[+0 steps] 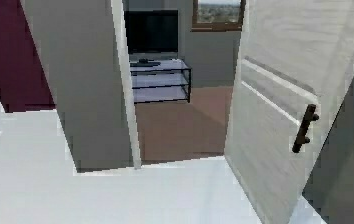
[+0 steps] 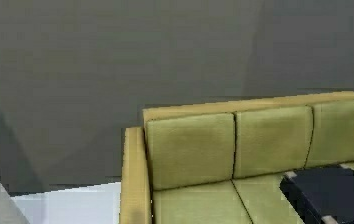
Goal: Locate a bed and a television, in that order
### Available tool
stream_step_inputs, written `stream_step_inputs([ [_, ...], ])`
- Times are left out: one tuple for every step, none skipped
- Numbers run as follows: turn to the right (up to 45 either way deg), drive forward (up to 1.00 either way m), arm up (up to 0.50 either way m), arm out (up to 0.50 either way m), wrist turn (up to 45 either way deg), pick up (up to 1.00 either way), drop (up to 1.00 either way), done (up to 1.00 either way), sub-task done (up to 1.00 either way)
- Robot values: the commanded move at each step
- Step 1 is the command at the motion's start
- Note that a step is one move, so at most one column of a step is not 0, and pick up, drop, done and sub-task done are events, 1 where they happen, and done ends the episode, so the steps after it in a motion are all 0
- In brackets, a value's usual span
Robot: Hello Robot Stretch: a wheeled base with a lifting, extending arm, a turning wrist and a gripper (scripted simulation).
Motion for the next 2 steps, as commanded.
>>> stream_step_inputs([
  [0.0, 0.2, 0.0, 0.0, 0.0, 0.0, 0.0, 0.0, 0.0],
  [3.0, 0.0, 0.0, 0.0, 0.0, 0.0, 0.0, 0.0, 0.0],
])
